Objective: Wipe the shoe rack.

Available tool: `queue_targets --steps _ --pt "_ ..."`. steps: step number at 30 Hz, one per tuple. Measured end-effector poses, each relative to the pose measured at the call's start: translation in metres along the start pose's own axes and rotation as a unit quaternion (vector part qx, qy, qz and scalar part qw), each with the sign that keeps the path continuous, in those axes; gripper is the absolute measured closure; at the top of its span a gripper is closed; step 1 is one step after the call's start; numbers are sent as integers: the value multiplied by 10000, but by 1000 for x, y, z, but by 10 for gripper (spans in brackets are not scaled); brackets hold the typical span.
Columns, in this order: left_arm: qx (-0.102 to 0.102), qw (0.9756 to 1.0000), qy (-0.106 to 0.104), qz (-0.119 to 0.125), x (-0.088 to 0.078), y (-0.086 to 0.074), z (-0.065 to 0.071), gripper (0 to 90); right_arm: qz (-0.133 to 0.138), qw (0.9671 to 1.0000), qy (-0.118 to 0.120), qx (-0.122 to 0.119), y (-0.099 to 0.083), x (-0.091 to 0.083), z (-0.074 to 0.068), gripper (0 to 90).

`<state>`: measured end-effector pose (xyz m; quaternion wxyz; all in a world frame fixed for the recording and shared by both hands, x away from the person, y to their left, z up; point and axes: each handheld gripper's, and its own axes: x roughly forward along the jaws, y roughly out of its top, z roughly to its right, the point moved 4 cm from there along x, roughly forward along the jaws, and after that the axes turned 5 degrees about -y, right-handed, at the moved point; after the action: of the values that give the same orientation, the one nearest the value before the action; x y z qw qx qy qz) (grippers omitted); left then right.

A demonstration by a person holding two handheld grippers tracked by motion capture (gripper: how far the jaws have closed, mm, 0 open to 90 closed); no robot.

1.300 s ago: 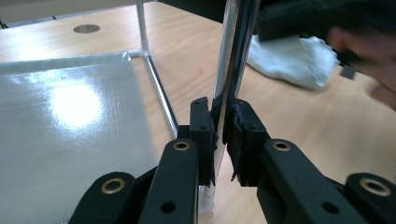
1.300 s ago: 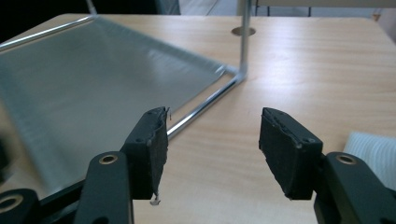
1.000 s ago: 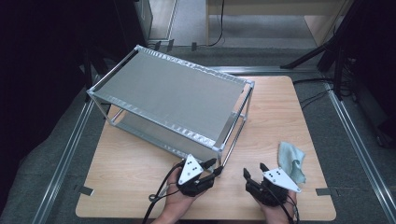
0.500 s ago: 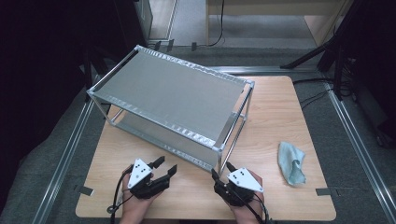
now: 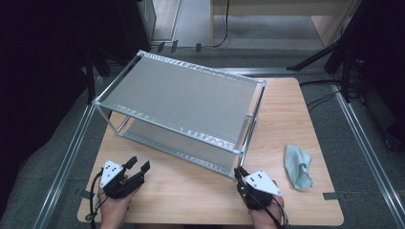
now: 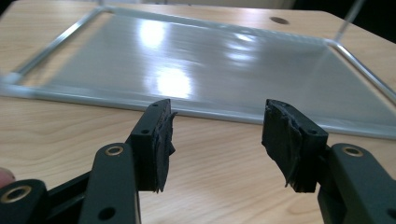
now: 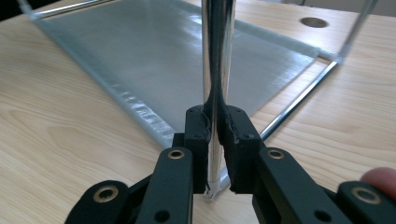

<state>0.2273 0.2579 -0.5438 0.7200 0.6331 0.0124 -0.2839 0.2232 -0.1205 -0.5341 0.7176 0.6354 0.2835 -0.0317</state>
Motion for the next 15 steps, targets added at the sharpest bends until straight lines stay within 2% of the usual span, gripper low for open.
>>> queue_targets --steps 4,8,10,12,14,15 --pt "-166 9993 319 27 -3 2 -18 423 -33 9998 -197 72 -4 -9 23 816" --pt "-310 9973 659 20 -4 5 -36 413 -103 9990 -413 142 -7 -17 42 817" --pt "-328 9962 804 8 -2 6 -43 412 -124 9985 -491 216 -9 -20 51 817" --pt "-271 9933 1117 94 0 10 -50 418 -124 9978 -582 279 -10 -22 60 817" --pt "-343 9922 1192 157 2 16 -54 443 -137 9971 -654 353 -11 -24 66 816" --pt "-328 9925 1164 169 4 20 -55 456 -133 9968 -694 381 -11 -24 68 815"
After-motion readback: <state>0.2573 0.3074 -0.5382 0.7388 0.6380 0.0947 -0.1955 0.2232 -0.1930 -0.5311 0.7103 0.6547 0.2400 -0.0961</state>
